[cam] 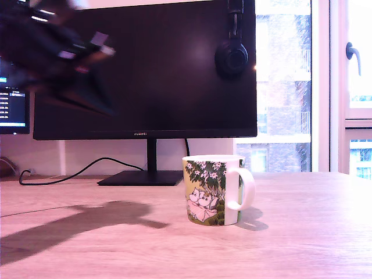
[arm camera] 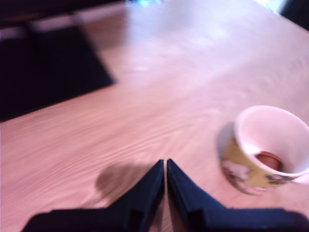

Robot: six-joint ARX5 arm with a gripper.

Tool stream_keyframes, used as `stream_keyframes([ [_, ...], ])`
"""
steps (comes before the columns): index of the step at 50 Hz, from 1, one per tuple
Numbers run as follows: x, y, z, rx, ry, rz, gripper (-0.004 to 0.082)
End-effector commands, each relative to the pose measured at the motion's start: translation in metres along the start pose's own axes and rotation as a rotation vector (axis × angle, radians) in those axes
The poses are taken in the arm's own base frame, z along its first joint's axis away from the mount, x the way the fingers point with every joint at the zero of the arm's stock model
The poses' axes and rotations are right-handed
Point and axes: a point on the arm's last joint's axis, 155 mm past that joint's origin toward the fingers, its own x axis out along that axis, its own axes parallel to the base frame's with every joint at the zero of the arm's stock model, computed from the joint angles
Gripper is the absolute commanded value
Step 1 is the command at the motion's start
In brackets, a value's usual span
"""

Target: Pick up the coffee capsules from the table one by one and drop them inside the nearest coffee cup

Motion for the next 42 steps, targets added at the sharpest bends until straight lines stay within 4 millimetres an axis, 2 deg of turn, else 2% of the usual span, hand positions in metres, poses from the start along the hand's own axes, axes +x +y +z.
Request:
stream_keyframes([
  [1,-0.005,0.007,-0.008,-0.019,-0.012,0.015,-0.0017],
  [18,-0.041,0.047,-0.015,-0.094,-0.090,0.127,-0.0017],
  [32,-0.067,0.064,-0.010,-0.119,-0.140,0.191,-0.0017],
  [42,-0.077,0.071,-0.008,-0.131,-0.155,0.217,-0.0017],
])
